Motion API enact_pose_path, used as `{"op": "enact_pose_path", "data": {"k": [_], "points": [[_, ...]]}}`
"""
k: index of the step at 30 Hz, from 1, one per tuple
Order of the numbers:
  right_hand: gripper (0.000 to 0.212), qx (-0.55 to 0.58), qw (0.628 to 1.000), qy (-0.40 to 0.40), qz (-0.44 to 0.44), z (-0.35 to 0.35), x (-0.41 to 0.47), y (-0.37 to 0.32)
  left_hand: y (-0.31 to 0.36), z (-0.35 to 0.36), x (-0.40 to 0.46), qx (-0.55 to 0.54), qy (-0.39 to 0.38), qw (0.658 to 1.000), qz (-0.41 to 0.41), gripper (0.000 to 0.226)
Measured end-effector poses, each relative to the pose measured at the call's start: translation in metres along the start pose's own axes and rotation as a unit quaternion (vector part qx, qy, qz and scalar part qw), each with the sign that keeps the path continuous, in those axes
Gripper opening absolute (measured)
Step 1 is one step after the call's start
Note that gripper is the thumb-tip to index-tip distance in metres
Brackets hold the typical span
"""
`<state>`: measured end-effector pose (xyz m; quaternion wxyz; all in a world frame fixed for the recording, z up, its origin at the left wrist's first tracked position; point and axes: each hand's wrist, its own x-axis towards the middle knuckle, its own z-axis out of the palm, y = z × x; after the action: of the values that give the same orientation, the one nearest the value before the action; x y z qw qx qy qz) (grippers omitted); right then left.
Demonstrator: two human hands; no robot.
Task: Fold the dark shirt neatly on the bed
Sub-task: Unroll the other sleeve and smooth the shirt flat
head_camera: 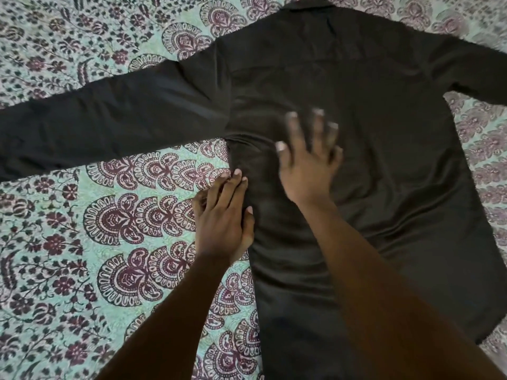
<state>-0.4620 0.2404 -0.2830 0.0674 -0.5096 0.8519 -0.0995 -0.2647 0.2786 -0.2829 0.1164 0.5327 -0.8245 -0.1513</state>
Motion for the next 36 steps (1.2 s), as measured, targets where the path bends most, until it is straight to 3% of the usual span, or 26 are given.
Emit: {"op": "enact_pose_path", "data": {"k": [1, 2, 3, 5, 8, 11, 14, 16, 18, 22, 25, 27, 36], "points": [[0.058, -0.012, 0.994, -0.037, -0.104, 0.005, 0.003, -0.003, 0.001, 0.001, 0.000, 0.008, -0.002, 1.000, 0.002, 0.057], [0.057, -0.020, 0.986, -0.066, -0.154, 0.008, 0.006, -0.003, 0.002, 0.002, 0.001, 0.017, -0.003, 1.000, 0.004, 0.057], [0.057, -0.028, 0.985, -0.080, -0.152, 0.011, 0.008, 0.000, 0.002, 0.002, 0.000, 0.026, -0.001, 1.000, 0.003, 0.056], [0.058, -0.018, 0.994, -0.088, -0.063, 0.011, 0.010, 0.016, 0.004, 0.003, 0.000, 0.026, 0.007, 1.000, -0.007, 0.053], [0.060, 0.000, 0.995, -0.098, -0.011, 0.001, 0.010, 0.037, 0.021, 0.001, 0.000, -0.067, 0.046, 0.992, -0.098, 0.039], [0.056, 0.030, 0.992, -0.105, -0.056, -0.012, 0.017, 0.038, 0.040, 0.001, 0.000, -0.160, 0.056, 0.963, -0.211, 0.023], [0.052, 0.011, 0.976, -0.106, -0.192, -0.013, 0.028, 0.025, 0.038, 0.005, -0.008, -0.198, 0.078, 0.944, -0.253, 0.006], [0.049, -0.013, 0.958, -0.165, -0.235, -0.014, 0.046, 0.013, 0.037, 0.004, -0.014, -0.200, 0.101, 0.942, -0.249, 0.006], [0.048, -0.013, 0.958, -0.211, -0.192, -0.013, 0.062, 0.002, 0.041, 0.003, -0.019, -0.187, 0.102, 0.946, -0.246, 0.007], [0.051, 0.010, 0.967, -0.214, -0.136, -0.011, 0.075, -0.017, 0.045, 0.001, -0.021, -0.163, 0.072, 0.960, -0.217, 0.024], [0.049, -0.010, 0.942, -0.169, -0.288, -0.007, 0.071, -0.030, 0.041, 0.003, -0.016, -0.140, 0.061, 0.969, -0.196, 0.033], [0.048, -0.033, 0.911, -0.194, -0.363, 0.001, 0.074, -0.037, 0.038, 0.005, -0.015, -0.125, 0.058, 0.971, -0.194, 0.036], [0.049, -0.055, 0.935, -0.226, -0.267, 0.015, 0.130, -0.081, 0.020, 0.018, -0.023, -0.112, 0.114, 0.980, -0.122, 0.037]]}}
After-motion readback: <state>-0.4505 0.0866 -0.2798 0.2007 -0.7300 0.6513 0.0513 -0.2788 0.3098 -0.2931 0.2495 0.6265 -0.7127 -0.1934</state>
